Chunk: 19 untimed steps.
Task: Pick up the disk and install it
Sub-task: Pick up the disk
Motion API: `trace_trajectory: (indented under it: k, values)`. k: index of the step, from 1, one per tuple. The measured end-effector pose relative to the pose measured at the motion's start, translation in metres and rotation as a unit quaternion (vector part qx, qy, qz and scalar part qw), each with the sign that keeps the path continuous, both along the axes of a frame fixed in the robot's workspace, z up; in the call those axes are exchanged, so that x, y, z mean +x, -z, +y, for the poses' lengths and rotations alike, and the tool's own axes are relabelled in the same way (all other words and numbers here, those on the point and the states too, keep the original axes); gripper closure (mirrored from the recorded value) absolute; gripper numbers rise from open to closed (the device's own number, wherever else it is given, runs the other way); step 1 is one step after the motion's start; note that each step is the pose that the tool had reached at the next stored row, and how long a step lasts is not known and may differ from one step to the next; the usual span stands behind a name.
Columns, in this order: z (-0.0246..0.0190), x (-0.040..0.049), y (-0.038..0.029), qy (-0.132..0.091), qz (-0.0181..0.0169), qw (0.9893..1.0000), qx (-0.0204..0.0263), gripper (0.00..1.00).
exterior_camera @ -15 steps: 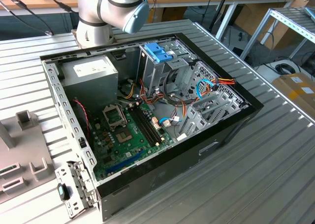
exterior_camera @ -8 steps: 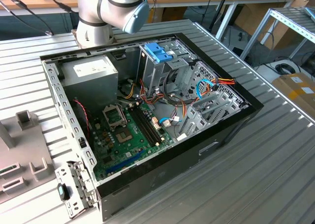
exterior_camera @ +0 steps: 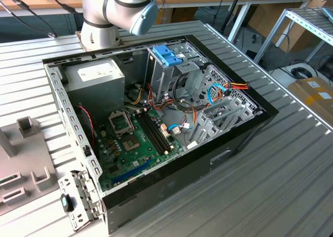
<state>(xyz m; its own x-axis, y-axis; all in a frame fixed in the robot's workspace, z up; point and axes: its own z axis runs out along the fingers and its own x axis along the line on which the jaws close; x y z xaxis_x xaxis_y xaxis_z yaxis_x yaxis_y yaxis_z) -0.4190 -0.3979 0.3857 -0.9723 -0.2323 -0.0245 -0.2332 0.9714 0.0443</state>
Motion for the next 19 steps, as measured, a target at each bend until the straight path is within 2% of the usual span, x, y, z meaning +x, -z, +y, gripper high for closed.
trace_trajectory:
  k: [7,15,19]
  values:
    - [0.0,0.0003,0.0001,-0.029,0.0,0.9996,0.0,0.89]
    - [0.0,0.0004,0.0002,-0.057,0.0,0.9984,0.0,0.89]
    - [0.0,0.0004,0.0002,-0.073,0.0,0.9973,0.0,0.89]
